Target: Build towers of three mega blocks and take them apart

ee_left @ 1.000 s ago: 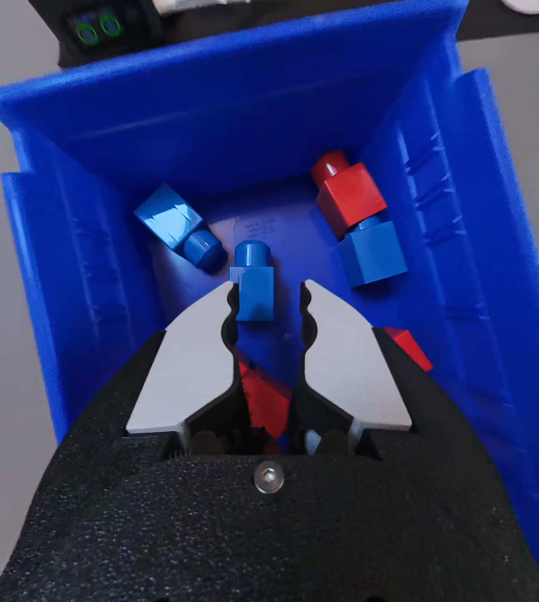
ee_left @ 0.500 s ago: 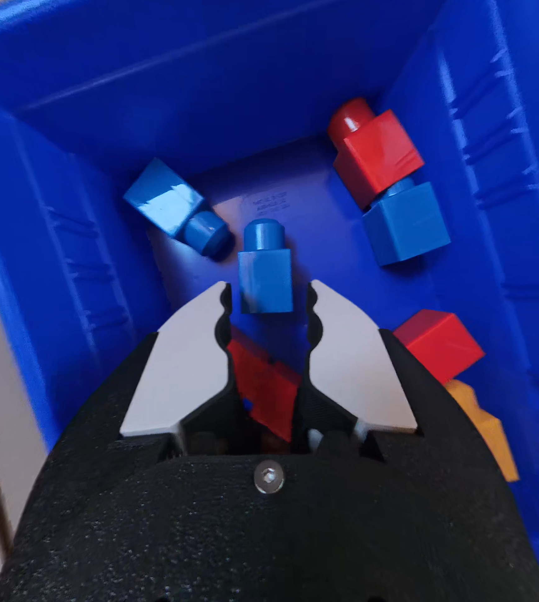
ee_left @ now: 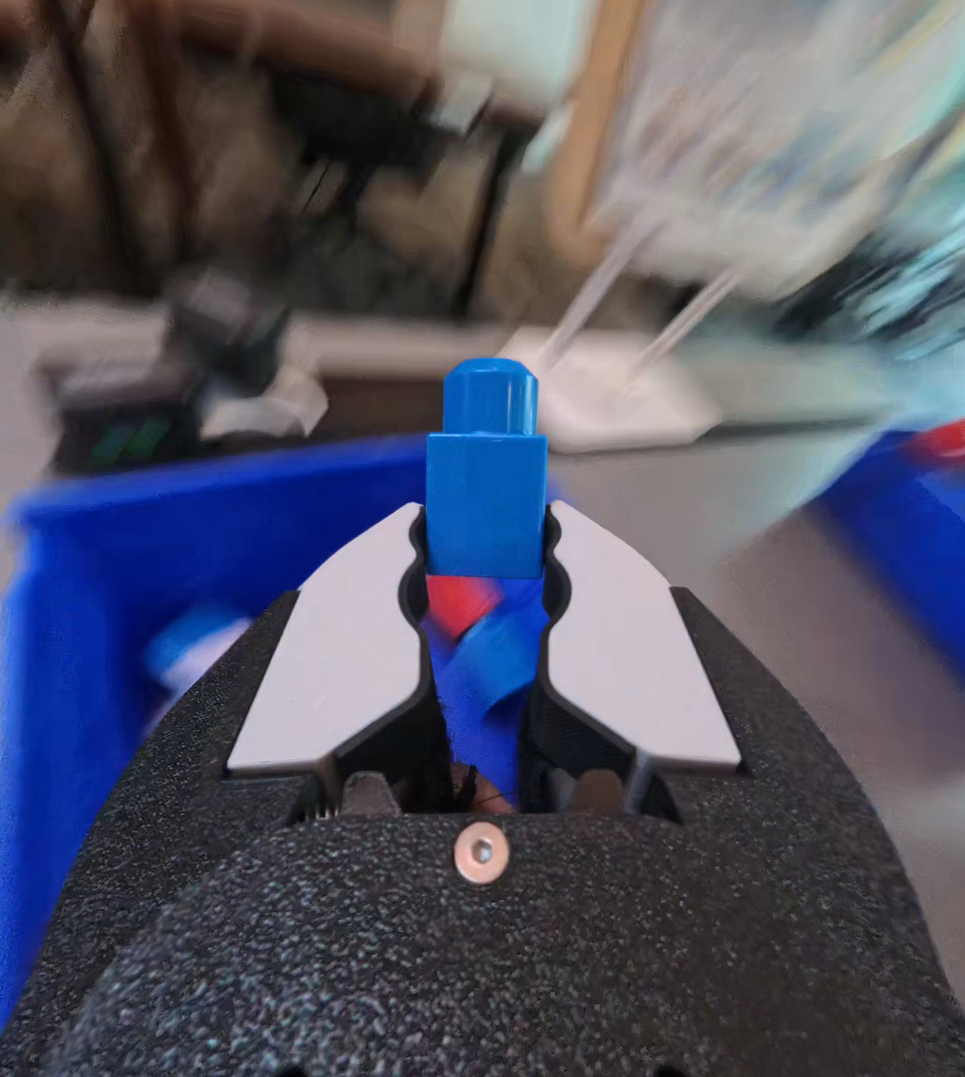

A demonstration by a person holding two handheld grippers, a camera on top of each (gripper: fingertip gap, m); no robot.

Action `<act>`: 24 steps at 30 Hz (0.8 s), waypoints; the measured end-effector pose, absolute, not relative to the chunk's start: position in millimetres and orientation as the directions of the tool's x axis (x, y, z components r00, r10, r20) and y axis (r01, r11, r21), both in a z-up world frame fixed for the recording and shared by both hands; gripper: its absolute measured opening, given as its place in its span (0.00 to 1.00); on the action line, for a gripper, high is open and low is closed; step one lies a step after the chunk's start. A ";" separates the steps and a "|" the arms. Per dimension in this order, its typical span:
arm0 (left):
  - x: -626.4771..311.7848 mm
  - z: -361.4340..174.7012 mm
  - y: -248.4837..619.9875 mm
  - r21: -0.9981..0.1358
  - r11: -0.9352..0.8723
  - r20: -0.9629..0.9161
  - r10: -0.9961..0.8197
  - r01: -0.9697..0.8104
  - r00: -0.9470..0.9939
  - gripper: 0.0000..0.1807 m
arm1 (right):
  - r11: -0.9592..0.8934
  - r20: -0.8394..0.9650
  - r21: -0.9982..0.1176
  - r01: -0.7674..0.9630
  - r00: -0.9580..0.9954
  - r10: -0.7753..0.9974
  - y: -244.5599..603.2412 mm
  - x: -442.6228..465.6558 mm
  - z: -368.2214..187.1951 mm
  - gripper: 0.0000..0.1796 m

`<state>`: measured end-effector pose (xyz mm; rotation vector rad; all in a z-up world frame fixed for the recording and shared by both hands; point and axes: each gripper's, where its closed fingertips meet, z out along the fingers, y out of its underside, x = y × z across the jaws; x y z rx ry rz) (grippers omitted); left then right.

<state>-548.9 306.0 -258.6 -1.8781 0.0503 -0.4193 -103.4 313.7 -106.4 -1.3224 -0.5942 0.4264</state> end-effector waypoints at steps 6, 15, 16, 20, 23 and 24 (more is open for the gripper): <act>-420.6 -88.3 230.7 -0.838 0.088 0.150 -0.912 0.538 0.382 0.20 | 0.140 0.085 -0.963 -0.231 0.231 0.969 233.0 -224.8 -88.6 0.33; -275.6 -97.9 195.8 -0.954 0.074 -0.051 -0.995 0.290 0.088 0.20 | -0.088 -0.070 -0.911 -0.403 -0.059 0.996 194.0 -284.6 -81.0 0.32; -270.6 -100.7 196.2 -0.959 0.076 -0.053 -0.995 0.272 0.089 0.20 | -0.079 -0.063 -0.913 -0.401 -0.053 0.997 194.3 -284.5 -81.6 0.31; -259.3 -104.1 195.9 -0.966 0.055 -0.037 -0.996 0.252 0.075 0.20 | 0.042 0.035 -0.944 -0.328 0.026 0.999 195.5 -287.3 -90.2 0.20; -255.7 -109.4 194.4 -0.974 0.062 -0.048 -0.996 0.216 0.069 0.20 | 0.055 0.048 -0.954 -0.295 0.031 0.998 195.1 -284.2 -91.4 0.20; -255.1 -111.1 194.3 -0.977 0.067 -0.054 -0.996 0.201 0.073 0.20 | 0.052 0.047 -0.954 -0.297 0.025 0.999 194.8 -282.4 -90.7 0.20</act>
